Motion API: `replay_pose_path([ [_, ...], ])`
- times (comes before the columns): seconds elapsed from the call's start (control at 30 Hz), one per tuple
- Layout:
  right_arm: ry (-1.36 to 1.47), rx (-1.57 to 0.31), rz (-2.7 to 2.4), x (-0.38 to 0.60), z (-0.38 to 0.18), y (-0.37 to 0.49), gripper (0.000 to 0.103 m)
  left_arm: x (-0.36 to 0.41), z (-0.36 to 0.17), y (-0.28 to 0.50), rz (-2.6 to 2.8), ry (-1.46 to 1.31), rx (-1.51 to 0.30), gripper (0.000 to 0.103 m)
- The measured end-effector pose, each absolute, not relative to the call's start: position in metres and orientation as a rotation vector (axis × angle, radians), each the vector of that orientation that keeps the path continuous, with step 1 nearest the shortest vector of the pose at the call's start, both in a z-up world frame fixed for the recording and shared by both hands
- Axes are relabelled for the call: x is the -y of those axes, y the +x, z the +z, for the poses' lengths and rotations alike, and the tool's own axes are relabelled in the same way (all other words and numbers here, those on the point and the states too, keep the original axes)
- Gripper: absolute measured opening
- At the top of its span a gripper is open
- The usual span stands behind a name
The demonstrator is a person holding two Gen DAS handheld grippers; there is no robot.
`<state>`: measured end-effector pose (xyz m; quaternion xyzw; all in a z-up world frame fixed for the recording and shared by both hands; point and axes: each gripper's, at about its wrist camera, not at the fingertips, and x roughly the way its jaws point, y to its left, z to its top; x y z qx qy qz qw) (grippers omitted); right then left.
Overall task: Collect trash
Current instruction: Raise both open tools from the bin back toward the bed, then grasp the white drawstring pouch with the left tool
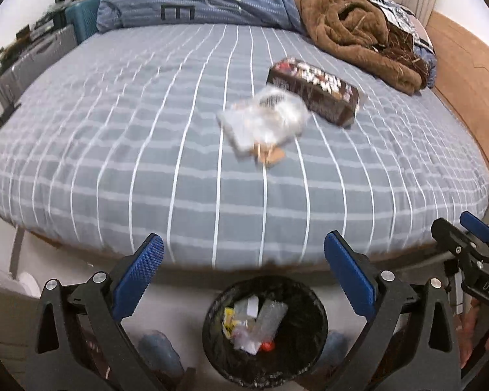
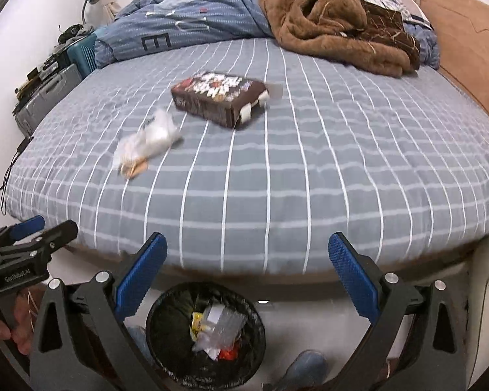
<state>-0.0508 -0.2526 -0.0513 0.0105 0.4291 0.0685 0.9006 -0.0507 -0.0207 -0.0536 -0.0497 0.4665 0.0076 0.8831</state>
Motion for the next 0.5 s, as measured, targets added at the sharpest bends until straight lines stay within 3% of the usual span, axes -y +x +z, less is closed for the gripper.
replay_pose_path([
  [0.27, -0.014, -0.874, 0.145, 0.256, -0.044, -0.006, 0.095, 0.029, -0.04, 0.006, 0.027, -0.079, -0.956, 0.097],
  [0.5, -0.046, -0.885, 0.139, 0.266, -0.055, 0.025, 0.095, 0.033, -0.063, 0.061, 0.03, -0.107, -1.003, 0.097],
])
